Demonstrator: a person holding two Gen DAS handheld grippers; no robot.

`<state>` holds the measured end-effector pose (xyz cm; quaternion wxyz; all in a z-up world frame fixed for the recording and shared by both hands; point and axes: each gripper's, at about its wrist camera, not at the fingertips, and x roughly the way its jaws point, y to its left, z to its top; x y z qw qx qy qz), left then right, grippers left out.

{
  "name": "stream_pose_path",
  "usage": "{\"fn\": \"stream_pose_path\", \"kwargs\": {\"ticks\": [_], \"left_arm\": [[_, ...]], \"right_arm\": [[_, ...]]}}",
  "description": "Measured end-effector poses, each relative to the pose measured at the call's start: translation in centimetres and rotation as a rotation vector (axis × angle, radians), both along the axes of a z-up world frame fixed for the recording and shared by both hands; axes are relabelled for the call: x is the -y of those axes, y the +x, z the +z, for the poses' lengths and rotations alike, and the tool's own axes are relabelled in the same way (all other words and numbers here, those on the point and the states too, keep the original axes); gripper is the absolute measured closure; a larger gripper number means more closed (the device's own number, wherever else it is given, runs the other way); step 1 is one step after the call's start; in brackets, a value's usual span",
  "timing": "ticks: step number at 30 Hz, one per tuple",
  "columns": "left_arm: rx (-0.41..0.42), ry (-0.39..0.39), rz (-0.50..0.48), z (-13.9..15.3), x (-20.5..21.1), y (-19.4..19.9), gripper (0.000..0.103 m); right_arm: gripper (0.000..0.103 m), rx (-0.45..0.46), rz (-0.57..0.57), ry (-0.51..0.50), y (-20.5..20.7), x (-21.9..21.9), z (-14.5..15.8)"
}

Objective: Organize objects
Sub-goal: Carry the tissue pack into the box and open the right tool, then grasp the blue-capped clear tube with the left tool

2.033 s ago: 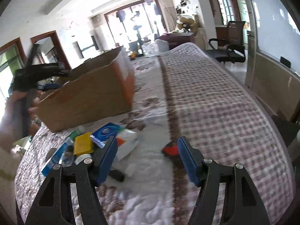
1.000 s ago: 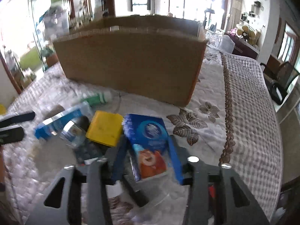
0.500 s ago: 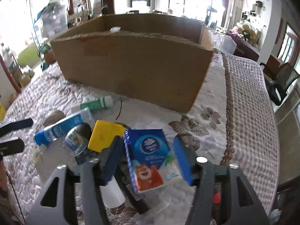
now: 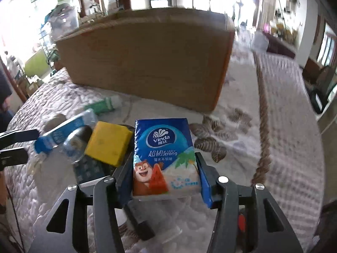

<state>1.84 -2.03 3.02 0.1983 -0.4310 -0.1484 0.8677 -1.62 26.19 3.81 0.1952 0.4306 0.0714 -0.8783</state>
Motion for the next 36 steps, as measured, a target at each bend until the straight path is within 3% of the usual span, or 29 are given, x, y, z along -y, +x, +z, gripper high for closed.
{"fn": "stream_pose_path", "kwargs": {"ticks": [6, 10, 13, 17, 21, 25, 31, 36], "left_arm": [[-0.001, -0.022, -0.015, 0.0, -0.5, 0.1, 0.018], [-0.014, -0.048, -0.021, 0.2, -0.9, 0.3, 0.018], [-0.021, -0.068, -0.001, 0.1, -0.8, 0.3, 0.018], [-0.016, -0.067, 0.018, 0.0, -0.4, 0.0, 0.018], [0.001, -0.077, 0.014, -0.4, -0.5, -0.2, 0.018], [0.001, -0.079, -0.005, -0.4, -0.7, -0.1, 0.018], [0.007, -0.084, 0.011, -0.5, -0.3, -0.2, 0.018], [0.018, -0.043, 0.029, -0.5, 0.9, -0.4, 0.018]], "right_arm": [[0.000, -0.129, -0.040, -0.172, 1.1, -1.7, 7.4], [0.000, -0.227, -0.091, -0.168, -2.0, -0.1, 12.5], [0.000, -0.185, -0.156, -0.133, -6.7, 2.0, 12.9], [0.000, -0.092, -0.241, -0.086, -12.7, 4.2, 10.3], [0.000, -0.073, -0.258, -0.129, -13.5, 4.5, 9.1], [0.000, -0.109, -0.240, -0.145, -10.9, 4.4, 9.9], [0.000, -0.253, -0.172, -0.091, -2.2, 4.4, 12.9], [0.000, -0.252, -0.155, -0.088, 4.0, 3.9, 11.4]]}}
